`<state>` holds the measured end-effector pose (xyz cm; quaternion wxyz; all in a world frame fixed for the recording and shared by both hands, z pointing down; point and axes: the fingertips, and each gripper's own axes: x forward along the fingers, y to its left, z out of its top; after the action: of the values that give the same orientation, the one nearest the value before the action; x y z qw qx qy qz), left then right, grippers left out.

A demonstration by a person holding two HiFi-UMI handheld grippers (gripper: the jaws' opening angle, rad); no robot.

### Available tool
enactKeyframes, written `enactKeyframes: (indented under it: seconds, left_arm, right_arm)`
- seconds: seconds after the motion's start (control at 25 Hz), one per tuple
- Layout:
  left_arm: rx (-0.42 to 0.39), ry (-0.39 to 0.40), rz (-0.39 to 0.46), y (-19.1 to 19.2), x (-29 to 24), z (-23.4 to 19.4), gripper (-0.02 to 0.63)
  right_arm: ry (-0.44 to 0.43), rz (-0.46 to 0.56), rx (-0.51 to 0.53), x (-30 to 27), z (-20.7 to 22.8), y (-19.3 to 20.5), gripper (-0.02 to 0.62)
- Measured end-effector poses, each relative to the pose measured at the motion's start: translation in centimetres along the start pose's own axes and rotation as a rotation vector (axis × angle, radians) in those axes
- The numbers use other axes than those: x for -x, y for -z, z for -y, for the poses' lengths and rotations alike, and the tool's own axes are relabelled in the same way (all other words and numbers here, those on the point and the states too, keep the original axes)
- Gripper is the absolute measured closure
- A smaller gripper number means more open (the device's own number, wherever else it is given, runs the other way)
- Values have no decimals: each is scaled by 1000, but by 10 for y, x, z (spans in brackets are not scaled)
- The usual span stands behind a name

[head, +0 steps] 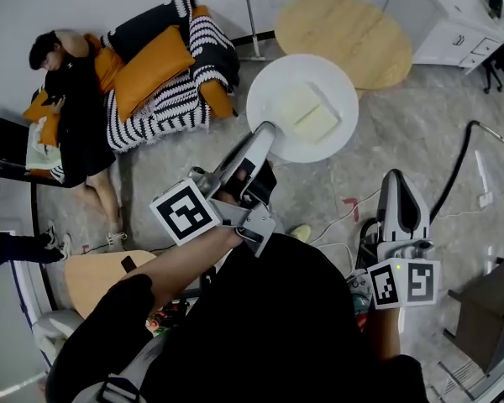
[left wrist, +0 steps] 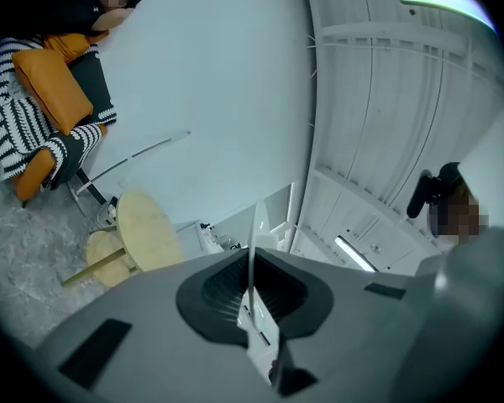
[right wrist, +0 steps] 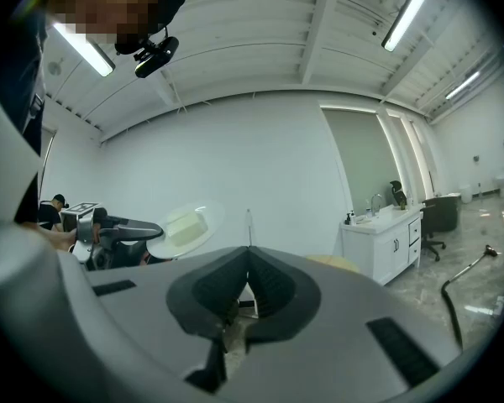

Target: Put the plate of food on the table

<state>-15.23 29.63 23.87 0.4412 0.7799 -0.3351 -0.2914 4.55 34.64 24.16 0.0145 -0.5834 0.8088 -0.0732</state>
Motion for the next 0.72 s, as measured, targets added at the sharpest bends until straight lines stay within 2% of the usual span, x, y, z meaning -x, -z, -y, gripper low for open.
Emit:
enactKeyframes:
  seconds: [0.32,0.52,0.72]
  left_arm:
    - [-8,23,3,-1,-1,3,591]
    - [-9,31,15,-3,0,4,591]
    - [-12,44,25,-5,-1,8,591]
  right_arm:
    - [7,14,-32,1,6,1,588]
    - [-48,45,-57,4,2,-4,588]
    - [-56,41,-66,5,3,-3,588]
